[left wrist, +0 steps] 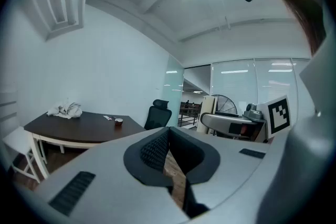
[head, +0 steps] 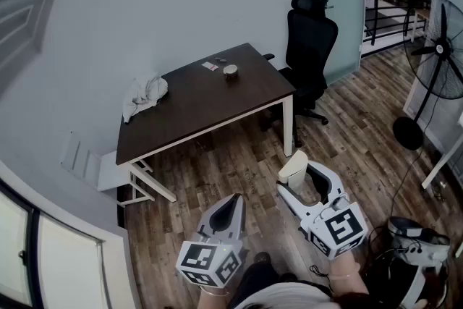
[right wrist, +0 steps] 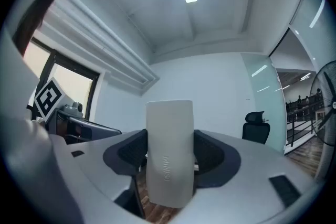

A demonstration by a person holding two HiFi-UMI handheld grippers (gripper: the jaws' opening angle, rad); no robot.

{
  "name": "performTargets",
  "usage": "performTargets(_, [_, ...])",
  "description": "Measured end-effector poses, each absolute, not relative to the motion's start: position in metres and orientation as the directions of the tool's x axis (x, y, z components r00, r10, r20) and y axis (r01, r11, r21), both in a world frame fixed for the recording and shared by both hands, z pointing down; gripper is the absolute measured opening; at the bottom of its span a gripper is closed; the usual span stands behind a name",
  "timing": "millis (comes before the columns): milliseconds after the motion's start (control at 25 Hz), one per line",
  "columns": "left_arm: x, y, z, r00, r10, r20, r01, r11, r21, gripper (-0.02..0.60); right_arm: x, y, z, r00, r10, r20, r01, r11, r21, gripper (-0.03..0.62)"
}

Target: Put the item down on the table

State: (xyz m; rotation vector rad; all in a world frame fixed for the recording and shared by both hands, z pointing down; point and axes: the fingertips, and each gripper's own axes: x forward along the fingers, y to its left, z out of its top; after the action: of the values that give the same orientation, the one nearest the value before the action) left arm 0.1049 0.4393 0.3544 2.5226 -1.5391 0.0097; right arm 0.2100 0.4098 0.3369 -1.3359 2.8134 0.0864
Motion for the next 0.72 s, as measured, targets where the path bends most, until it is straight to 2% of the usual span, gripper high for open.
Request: performTargets(720, [0.056,0.34,0.359,0.514,-0.855,0.075,-0.854,-0.501,0.145,0.02,0.162,0.311,0.352,-0.617,-0.786,-0.024,-0.787,0.618,-0.001,0.282])
